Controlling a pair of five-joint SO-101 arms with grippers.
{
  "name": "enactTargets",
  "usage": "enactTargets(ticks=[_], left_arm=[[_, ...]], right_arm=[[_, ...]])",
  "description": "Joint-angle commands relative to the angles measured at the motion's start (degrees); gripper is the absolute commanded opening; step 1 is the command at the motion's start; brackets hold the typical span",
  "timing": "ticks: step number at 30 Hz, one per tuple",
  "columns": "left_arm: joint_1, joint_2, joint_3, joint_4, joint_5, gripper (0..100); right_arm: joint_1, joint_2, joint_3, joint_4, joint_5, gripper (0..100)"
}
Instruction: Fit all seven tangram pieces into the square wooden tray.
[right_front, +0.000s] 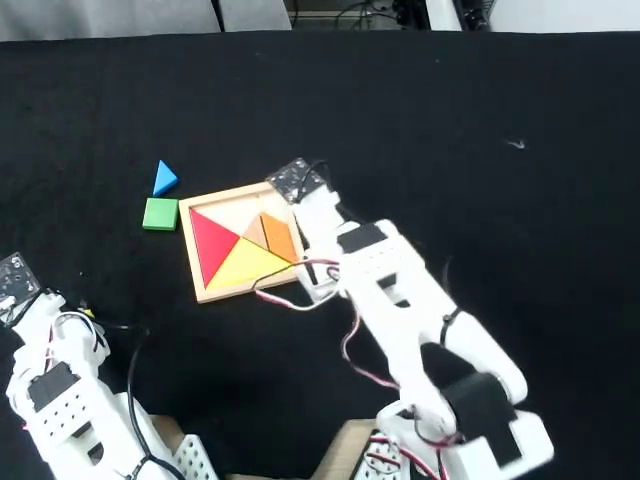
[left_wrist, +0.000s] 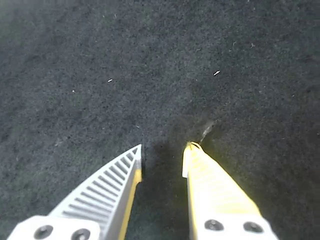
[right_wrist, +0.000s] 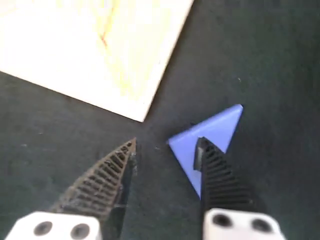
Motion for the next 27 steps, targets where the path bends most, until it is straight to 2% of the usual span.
enactTargets(ticks=[1, 13, 21, 27], left_arm=[[0.75, -0.7, -0.13, -1.23, -0.35, 15], [0.75, -0.7, -0.13, -1.23, -0.35, 15], [0.75, -0.7, -0.13, -1.23, -0.35, 15], [0.75, -0.7, -0.13, -1.23, -0.35, 15]], right_arm=[[4.13, 5.23, -3.74, -0.44, -0.53, 19.8], [4.75, 10.15, -5.32, -0.62, -0.26, 19.8], [11.08, 10.15, -5.32, -2.02, 1.67, 19.4], [12.66, 9.8, -5.32, -2.55, 2.37, 19.4]])
